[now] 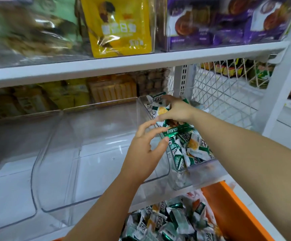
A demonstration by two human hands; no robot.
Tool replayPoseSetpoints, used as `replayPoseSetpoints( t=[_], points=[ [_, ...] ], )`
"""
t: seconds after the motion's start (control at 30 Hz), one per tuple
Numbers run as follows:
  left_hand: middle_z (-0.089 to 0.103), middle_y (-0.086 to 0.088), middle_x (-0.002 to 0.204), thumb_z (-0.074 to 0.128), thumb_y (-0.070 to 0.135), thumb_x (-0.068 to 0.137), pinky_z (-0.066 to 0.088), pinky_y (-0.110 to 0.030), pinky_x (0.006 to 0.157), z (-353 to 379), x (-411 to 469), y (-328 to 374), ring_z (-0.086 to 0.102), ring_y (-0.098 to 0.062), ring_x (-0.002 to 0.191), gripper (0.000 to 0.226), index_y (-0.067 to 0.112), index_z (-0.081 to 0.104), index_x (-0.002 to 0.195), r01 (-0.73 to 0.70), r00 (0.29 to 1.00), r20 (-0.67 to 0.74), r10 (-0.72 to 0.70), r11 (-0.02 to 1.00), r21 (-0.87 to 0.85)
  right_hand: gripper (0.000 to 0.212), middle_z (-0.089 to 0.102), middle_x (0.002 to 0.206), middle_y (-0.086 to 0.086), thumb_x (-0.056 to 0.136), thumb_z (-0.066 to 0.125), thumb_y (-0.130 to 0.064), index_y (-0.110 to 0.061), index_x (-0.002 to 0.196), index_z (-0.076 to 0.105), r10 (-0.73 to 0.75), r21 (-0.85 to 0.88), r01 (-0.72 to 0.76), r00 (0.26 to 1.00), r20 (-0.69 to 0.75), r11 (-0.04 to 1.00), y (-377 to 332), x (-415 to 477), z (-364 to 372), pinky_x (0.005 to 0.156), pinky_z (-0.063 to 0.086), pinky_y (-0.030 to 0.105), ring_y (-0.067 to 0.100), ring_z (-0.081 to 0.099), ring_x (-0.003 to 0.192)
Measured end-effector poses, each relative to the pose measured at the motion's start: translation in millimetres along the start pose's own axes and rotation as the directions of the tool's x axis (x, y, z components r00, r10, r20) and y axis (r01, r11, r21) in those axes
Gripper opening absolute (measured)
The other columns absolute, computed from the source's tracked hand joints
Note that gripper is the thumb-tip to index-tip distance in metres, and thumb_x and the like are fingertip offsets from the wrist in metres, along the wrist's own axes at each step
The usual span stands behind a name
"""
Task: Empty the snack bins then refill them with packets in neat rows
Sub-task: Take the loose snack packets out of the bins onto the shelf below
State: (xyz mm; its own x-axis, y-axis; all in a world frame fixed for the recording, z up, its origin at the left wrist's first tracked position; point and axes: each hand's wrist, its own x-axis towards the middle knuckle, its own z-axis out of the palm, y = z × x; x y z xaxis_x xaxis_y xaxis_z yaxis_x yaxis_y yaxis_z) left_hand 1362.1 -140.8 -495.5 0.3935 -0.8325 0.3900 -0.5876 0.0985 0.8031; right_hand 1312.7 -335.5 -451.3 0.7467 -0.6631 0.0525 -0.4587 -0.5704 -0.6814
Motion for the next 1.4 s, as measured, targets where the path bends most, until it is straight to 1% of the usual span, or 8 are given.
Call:
replayPoseSetpoints(
  t=[0.37,0.5,0.63,0.77,0.93,1.1,1.17,1.4],
  points=[
    [0.036,0.030,0.135,0.058,0.033,0.092,0.048,-0.024,0.091,0,0,-3,0.043,0.009,0.120,0.024,0.048,0.061,0.110,-0.001,1.000,0.005,0.002,0.998,-0.057,0.057,0.053,0.127,0.002,0.075,0.078,-0.024,-0.020,0.125,0.052,-0.154,-0.044,0.151,0.984,-0.087,0.988,-9,-11,2,0.080,0.039,0.025,0.018,0.052,0.109],
    [0.037,0.025,0.134,0.058,0.032,0.092,0.047,-0.026,0.093,-2,2,-2,0.043,0.009,0.119,0.024,0.052,0.058,0.105,-0.003,1.000,0.000,0.003,0.999,-0.053,0.052,0.059,0.098,-0.012,0.072,0.082,-0.022,-0.019,0.117,0.057,-0.202,0.017,0.211,0.955,-0.215,0.977,-13,-64,-20,0.075,0.050,0.027,0.011,0.062,0.086],
    [0.039,0.019,0.132,0.058,0.028,0.093,0.039,-0.003,0.080,-3,3,3,0.044,0.009,0.114,0.021,0.041,0.062,0.109,0.002,1.000,-0.004,-0.002,0.999,-0.033,0.043,0.058,0.092,-0.009,0.066,0.083,-0.026,-0.030,0.100,0.057,-0.206,0.126,0.243,0.945,-0.253,0.962,-6,-141,-50,0.074,0.056,0.039,0.017,0.065,0.087],
    [0.040,0.015,0.133,0.056,0.030,0.095,0.033,0.004,0.072,-3,2,7,0.047,-0.004,0.112,0.020,0.038,0.060,0.112,0.034,0.999,0.001,-0.034,0.999,0.009,0.042,0.060,0.097,-0.012,0.063,0.078,-0.053,-0.037,0.096,0.057,-0.259,0.165,0.257,0.966,-0.011,0.952,-1,-205,-61,0.070,0.056,0.034,0.014,0.065,0.087],
    [0.039,0.011,0.139,0.055,0.030,0.096,0.035,-0.017,0.088,-1,-1,5,0.052,-0.008,0.106,0.024,0.032,0.062,0.118,0.047,0.999,-0.005,-0.047,0.998,0.044,0.044,0.046,0.073,-0.012,0.073,0.077,-0.046,-0.037,0.106,0.050,-0.095,-0.289,0.253,0.880,0.466,0.923,28,-229,1,0.056,0.034,0.021,0.004,0.046,0.064],
    [0.040,0.012,0.137,0.055,0.029,0.095,0.041,-0.011,0.080,0,-3,8,0.053,-0.007,0.106,0.022,0.036,0.061,0.115,0.059,0.998,-0.011,-0.059,0.998,0.019,0.051,0.061,0.100,-0.007,0.083,0.069,-0.041,-0.030,0.129,0.049,0.013,-0.398,0.286,0.798,0.602,0.872,45,-227,54,0.070,0.042,0.030,0.019,0.054,0.091],
    [0.040,0.014,0.135,0.055,0.029,0.095,0.038,-0.001,0.075,-1,-3,9,0.053,-0.005,0.105,0.021,0.038,0.060,0.113,0.056,0.998,-0.005,-0.056,0.998,0.021,0.049,0.061,0.120,-0.006,0.086,0.067,-0.037,-0.030,0.132,0.050,-0.028,-0.358,0.281,0.819,0.573,0.890,38,-223,48,0.077,0.042,0.024,0.014,0.057,0.103],
    [0.042,0.011,0.135,0.057,0.027,0.094,0.039,-0.006,0.084,-1,-1,3,0.049,0.008,0.100,0.020,0.040,0.060,0.109,0.005,1.000,-0.017,-0.005,1.000,0.011,0.013,0.071,0.084,0.009,0.086,0.068,-0.015,-0.018,0.098,0.067,-0.204,0.082,0.199,0.977,0.058,0.977,-13,-170,-33,0.067,0.049,0.018,0.010,0.063,0.070]
  ],
)
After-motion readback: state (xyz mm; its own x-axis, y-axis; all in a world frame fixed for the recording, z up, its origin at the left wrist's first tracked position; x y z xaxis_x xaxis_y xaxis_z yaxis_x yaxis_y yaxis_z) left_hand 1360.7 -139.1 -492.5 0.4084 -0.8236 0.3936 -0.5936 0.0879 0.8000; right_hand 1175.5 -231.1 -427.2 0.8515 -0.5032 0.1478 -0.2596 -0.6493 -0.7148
